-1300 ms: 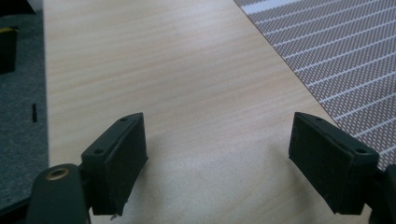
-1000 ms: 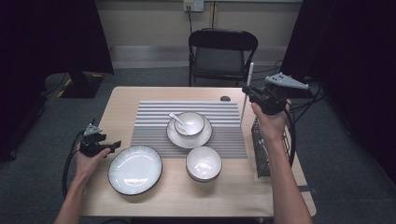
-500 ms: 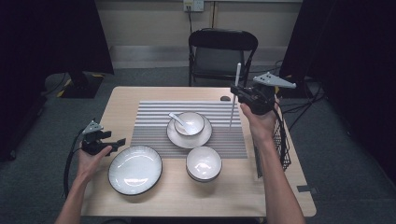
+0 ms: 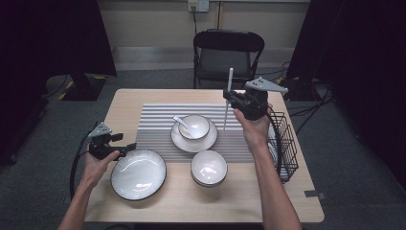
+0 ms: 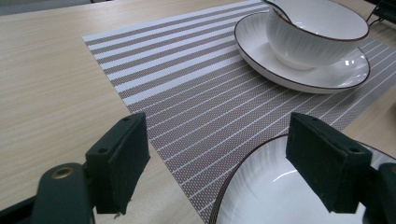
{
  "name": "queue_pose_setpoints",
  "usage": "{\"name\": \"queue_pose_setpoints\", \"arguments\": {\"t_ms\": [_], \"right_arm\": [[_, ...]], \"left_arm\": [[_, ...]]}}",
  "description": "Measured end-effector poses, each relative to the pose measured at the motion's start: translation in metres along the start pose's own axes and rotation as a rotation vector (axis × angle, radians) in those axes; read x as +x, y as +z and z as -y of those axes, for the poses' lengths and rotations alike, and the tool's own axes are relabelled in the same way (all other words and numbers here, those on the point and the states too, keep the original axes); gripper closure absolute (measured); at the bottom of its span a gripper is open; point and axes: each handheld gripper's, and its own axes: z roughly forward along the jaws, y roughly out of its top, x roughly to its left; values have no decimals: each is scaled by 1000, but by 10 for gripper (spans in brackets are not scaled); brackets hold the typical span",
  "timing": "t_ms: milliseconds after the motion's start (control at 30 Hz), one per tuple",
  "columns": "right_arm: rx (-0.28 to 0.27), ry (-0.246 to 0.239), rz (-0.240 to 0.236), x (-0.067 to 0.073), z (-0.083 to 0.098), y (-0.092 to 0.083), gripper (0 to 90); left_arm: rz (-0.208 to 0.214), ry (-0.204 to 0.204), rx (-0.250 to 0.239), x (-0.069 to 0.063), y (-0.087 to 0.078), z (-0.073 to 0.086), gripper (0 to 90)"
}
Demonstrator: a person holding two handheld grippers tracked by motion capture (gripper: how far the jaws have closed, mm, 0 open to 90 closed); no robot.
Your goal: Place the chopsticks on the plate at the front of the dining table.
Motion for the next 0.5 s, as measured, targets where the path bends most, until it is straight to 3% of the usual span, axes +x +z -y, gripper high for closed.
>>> {"name": "queue_pose_setpoints", "arguments": {"t_ms": [33, 167, 267, 500], "right_arm": [[3, 1, -2, 3, 1, 2, 845], [11, -1, -31, 11, 2, 9, 845], [12, -4, -46, 17, 2, 14, 845], [14, -7, -77, 28, 3, 19, 845]], "left_arm": [[-8, 15, 8, -2, 0, -1, 225], [35, 24, -8, -12, 0, -7, 219], [49, 55, -4, -19, 0, -11, 230], [114, 52, -25, -32, 1, -17, 231]]}}
